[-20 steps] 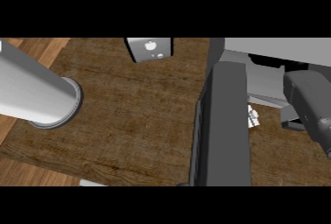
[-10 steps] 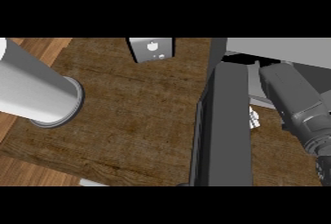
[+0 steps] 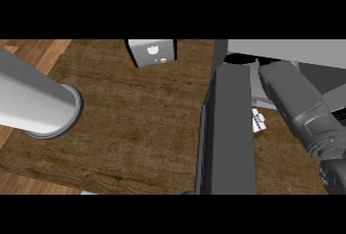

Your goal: Pick up the milk, place it into the microwave and close the microwave

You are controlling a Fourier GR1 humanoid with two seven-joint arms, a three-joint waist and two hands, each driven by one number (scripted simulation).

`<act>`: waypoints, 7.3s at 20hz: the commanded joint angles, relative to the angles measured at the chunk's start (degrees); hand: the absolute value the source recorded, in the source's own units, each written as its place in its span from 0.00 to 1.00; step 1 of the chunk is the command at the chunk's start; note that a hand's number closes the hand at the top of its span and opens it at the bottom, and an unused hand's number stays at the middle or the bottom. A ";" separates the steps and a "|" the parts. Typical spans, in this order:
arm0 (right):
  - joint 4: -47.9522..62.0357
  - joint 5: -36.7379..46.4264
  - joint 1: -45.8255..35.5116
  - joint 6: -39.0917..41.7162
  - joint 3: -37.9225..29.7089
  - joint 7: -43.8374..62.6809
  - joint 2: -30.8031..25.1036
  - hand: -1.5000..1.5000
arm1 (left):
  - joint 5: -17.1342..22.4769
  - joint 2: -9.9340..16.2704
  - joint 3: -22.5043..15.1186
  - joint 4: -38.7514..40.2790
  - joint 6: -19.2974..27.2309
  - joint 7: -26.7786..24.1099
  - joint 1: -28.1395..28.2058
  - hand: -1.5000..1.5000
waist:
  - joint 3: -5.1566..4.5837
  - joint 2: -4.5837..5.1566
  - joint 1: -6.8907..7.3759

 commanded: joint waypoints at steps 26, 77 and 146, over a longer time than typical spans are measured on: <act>-3.03 -9.40 12.16 25.86 -8.53 -13.31 3.03 0.00 | -15.92 -11.18 -17.39 7.11 -14.22 -5.32 5.25 0.00 | -0.24 -4.09 -8.84; -82.24 -32.86 92.87 58.82 5.01 -10.77 -0.99 0.00 | -43.02 -11.29 -72.54 53.22 33.38 -30.06 -27.22 1.00 | -0.56 -4.75 -15.25; -118.36 -57.71 90.69 56.13 8.99 19.92 -13.04 0.00 | 11.46 -11.31 -76.54 80.13 71.19 -40.42 -67.35 1.00 | -0.51 -0.19 -26.47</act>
